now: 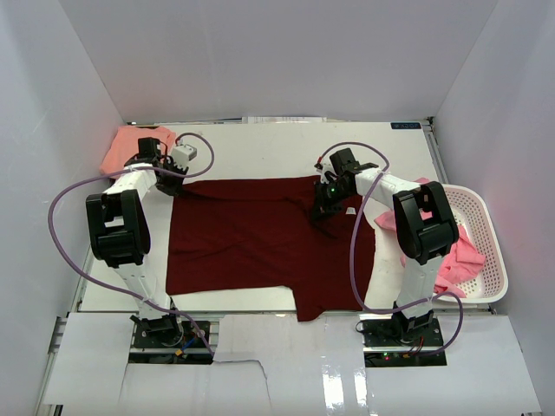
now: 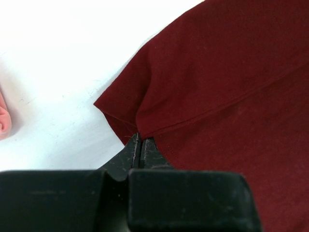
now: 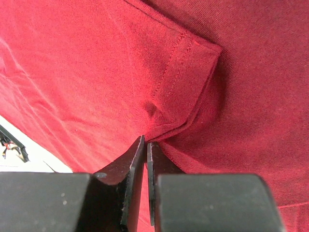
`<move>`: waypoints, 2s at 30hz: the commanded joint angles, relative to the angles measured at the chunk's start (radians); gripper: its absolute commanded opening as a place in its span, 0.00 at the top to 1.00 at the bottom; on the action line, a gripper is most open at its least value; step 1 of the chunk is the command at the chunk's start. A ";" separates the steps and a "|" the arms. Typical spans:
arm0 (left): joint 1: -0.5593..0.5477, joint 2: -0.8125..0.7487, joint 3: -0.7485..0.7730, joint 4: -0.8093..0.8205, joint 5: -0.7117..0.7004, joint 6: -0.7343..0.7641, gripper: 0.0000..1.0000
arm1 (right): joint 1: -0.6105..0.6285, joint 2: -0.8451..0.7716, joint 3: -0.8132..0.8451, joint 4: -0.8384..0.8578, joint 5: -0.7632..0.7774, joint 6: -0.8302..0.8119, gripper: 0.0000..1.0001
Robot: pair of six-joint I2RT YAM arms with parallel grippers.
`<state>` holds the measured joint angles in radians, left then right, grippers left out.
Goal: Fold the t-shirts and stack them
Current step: Fold the flattened tshirt in 1/3 of the way
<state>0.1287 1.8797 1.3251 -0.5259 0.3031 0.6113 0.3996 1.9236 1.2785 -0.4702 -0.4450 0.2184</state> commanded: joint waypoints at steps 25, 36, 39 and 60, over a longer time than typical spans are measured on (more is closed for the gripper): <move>-0.008 -0.016 0.117 -0.181 0.028 0.160 1.00 | 0.010 -0.175 0.027 -0.130 0.212 -0.042 0.92; -0.018 -0.065 0.072 -0.148 -0.019 0.166 1.00 | 0.018 -0.225 0.002 -0.137 0.253 -0.047 0.92; -0.023 -0.079 0.060 -0.141 -0.012 0.180 1.00 | 0.018 -0.241 0.002 -0.143 0.264 -0.048 0.92; -0.038 -0.139 0.023 -0.125 -0.047 0.193 1.00 | 0.019 -0.322 -0.024 -0.199 0.264 -0.057 0.92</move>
<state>0.0959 1.8099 1.3643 -0.6617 0.2657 0.7898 0.4149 1.6436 1.2736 -0.6495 -0.1783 0.1745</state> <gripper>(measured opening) 0.019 0.081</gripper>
